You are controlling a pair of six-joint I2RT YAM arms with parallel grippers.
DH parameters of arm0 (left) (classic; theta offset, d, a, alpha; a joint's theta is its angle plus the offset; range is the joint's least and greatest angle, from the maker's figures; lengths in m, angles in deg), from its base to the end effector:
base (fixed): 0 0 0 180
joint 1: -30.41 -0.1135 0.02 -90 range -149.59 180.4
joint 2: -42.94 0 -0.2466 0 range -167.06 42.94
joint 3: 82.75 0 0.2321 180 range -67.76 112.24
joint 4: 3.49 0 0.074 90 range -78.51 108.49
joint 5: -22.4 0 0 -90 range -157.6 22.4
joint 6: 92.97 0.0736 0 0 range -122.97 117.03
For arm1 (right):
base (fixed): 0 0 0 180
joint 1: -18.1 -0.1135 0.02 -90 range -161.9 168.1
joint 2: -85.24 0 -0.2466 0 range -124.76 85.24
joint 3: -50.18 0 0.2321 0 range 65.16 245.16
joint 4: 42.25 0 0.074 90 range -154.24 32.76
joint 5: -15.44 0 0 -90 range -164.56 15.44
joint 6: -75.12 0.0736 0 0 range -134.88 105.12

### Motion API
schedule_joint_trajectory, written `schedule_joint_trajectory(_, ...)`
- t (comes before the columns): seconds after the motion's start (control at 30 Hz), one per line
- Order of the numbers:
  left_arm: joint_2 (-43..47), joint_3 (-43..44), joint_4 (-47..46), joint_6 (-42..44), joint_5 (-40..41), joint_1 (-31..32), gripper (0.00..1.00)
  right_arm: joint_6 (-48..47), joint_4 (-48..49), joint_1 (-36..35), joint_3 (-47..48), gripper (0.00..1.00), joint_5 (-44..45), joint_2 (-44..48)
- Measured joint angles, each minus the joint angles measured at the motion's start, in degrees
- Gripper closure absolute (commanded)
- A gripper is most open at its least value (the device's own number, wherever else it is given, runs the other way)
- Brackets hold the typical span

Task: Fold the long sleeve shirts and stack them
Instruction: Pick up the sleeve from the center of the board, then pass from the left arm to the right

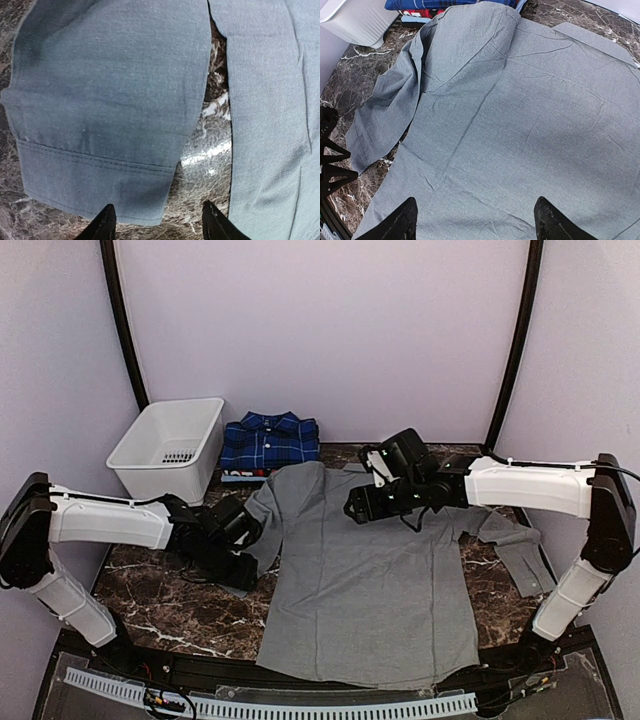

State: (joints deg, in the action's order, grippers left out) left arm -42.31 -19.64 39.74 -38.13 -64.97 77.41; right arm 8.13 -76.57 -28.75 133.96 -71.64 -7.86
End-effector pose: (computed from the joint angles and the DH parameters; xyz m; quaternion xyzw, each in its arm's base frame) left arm 0.1907 -0.1996 0.1377 0.0959 0.9720 -0.1232 0.1755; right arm 0.2552 0.2667 0.2204 -0.1800 0.9012 0.2061 0.3360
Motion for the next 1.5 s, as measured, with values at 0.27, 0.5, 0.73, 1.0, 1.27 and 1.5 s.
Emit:
schedule_joint_trajectory(0.27, -7.78, 3.23, 2.60, 1.62, 1.57, 3.08, 0.58, 0.17, 1.14, -0.98, -0.39, 0.23, 1.77, 0.39)
schedule_joint_trajectory(0.5, -10.32, 5.90, 4.68, 1.97, 5.25, 3.54, 0.98, 0.22, 3.80, -2.75, -2.36, 0.24, 3.41, 3.39)
schedule_joint_trajectory(0.73, -10.27, 9.70, 7.41, 2.19, 4.52, 3.54, 1.00, 1.03, 8.37, -3.17, -4.39, 0.24, 0.57, 5.05)
schedule_joint_trajectory(1.0, -5.25, 17.77, 6.88, 1.84, -1.22, 3.15, 1.00, 5.16, 13.42, -3.21, -6.05, 0.27, -7.37, 4.92)
schedule_joint_trajectory(1.27, -3.85, 17.84, -3.15, -3.76, -17.44, -2.69, 1.00, 7.54, 21.64, -4.07, -12.46, 0.27, -11.91, 5.31)
schedule_joint_trajectory(1.5, -4.04, 16.65, -14.21, -10.14, -30.40, -7.74, 1.00, 4.39, 27.87, -7.06, -16.20, 0.26, -13.00, 6.43)
